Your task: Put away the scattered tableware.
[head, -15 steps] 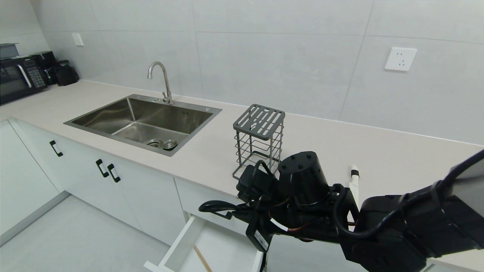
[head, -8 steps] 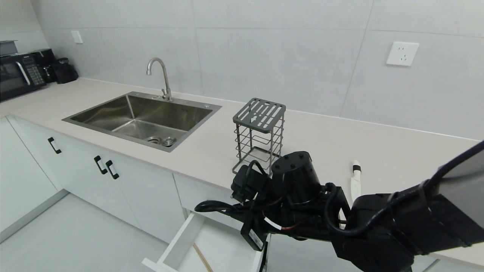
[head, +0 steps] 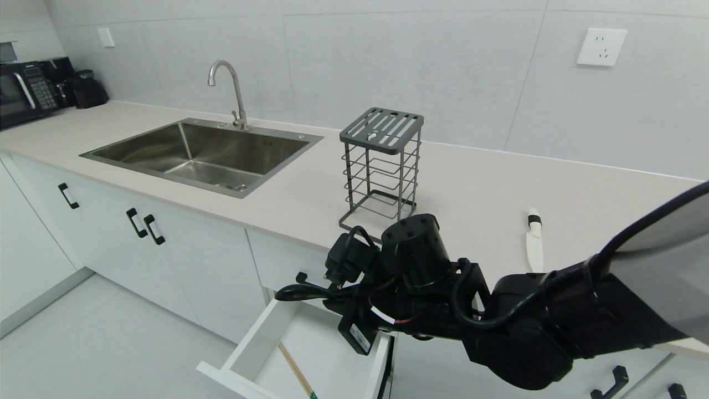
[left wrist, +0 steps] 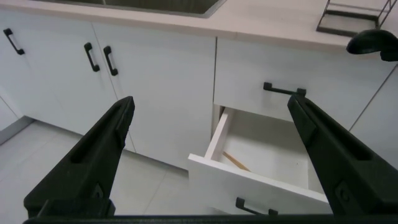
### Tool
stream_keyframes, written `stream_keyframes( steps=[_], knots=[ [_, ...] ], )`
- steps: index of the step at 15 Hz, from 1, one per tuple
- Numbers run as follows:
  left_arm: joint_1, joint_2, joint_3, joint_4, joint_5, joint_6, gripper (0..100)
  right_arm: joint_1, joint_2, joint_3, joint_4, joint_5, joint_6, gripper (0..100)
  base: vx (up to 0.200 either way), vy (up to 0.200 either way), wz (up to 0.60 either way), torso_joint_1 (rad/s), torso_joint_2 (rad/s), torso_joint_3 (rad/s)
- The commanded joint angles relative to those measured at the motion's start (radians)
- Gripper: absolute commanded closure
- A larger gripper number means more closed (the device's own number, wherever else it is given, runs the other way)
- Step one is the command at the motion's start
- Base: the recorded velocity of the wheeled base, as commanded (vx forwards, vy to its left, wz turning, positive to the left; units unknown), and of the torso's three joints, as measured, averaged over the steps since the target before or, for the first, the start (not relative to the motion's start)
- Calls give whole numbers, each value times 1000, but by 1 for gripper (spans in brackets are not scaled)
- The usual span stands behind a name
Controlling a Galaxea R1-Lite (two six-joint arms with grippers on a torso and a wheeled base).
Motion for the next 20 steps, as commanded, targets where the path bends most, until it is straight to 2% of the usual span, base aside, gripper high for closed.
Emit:
stream_keyframes(
  steps=[1,11,19,20],
  knots=[
    [0,1,0,0,0,0,0,1,22,-19,1,1,0,100,0,0,0,-266,520,261],
    [0,1,0,0,0,0,0,7,57,-74,24,1,0,100,0,0,0,-255,486,231],
    [0,1,0,0,0,0,0,-4,193,-237,109,1,-5,100,0,0,0,-256,361,140],
    [0,1,0,0,0,0,0,-8,229,-289,155,1,-14,100,0,0,0,-149,281,124]
  ],
)
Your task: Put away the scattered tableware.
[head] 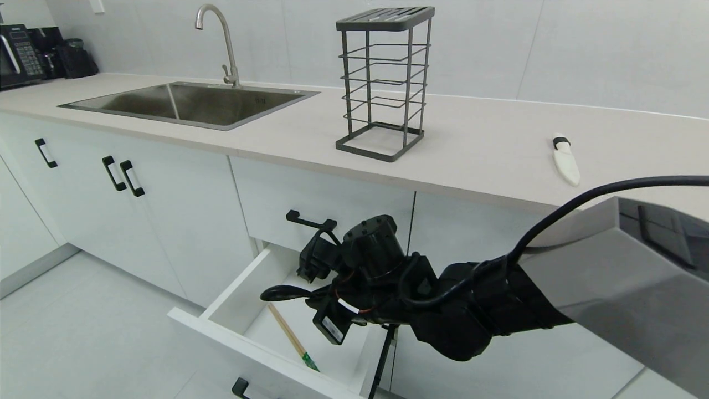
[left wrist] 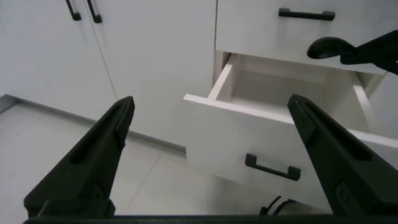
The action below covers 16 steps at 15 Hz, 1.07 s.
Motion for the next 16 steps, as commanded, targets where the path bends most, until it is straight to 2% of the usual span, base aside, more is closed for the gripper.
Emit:
stream_keyframes(
  steps=[1,6,16],
  knots=[
    [0,1,0,2,0,0,0,-4,67,-79,38,1,-13,100,0,0,0,-100,286,119],
    [0,1,0,2,0,0,0,-5,125,-183,52,-1,-7,100,0,0,0,-17,148,38],
    [0,1,0,2,0,0,0,-8,222,-269,88,-1,-9,100,0,0,0,0,0,0]
  ],
)
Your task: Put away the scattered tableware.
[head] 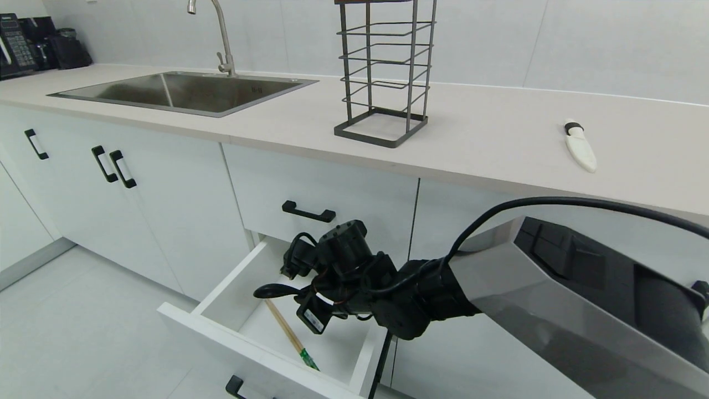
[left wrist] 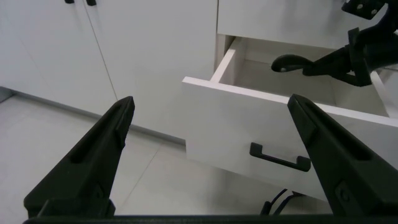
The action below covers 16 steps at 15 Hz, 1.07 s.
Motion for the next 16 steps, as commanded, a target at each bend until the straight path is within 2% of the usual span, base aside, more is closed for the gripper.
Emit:
stream_keyframes(
  steps=[1,10,16],
  knots=[
    [0,1,0,0,0,0,0,-2,24,-5,-1,1,-1,100,0,0,0,0,0,0],
    [0,1,0,0,0,0,0,-14,106,-46,-1,-3,1,100,0,0,0,0,0,0],
    [0,1,0,0,0,0,0,-16,173,-125,24,-30,5,100,0,0,0,0,0,0]
  ],
)
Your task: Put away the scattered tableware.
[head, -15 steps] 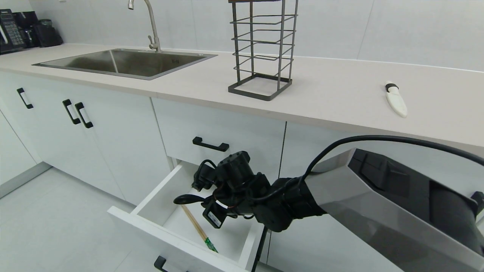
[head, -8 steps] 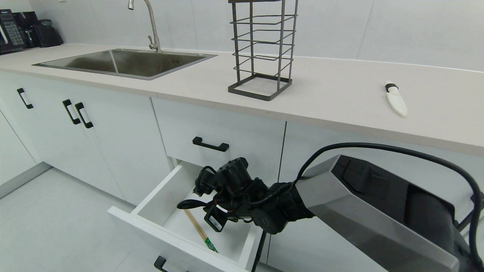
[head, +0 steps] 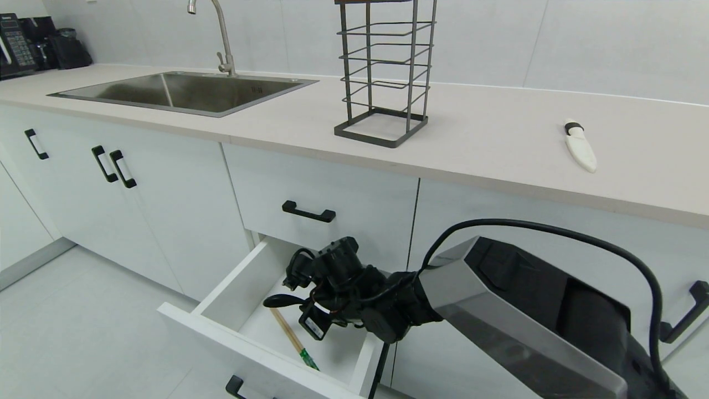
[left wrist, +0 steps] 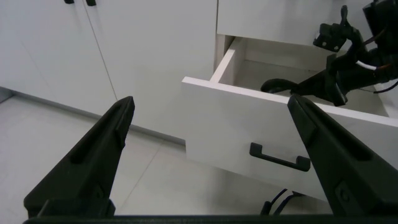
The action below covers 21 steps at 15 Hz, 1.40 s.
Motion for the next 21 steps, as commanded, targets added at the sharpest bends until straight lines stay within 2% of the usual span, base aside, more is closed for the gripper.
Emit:
stream_keyframes(
  steps=[1,16,17,21],
  knots=[
    [0,1,0,0,0,0,0,0,34,-12,0,1,0,100,0,0,0,0,0,0],
    [0,1,0,0,0,0,0,8,128,-120,15,2,-14,100,0,0,0,0,0,0],
    [0,1,0,0,0,0,0,8,128,-122,23,2,-28,0,0,0,0,0,0,0],
    [0,1,0,0,0,0,0,10,126,-128,34,4,-28,0,0,0,0,0,0,0]
  ],
)
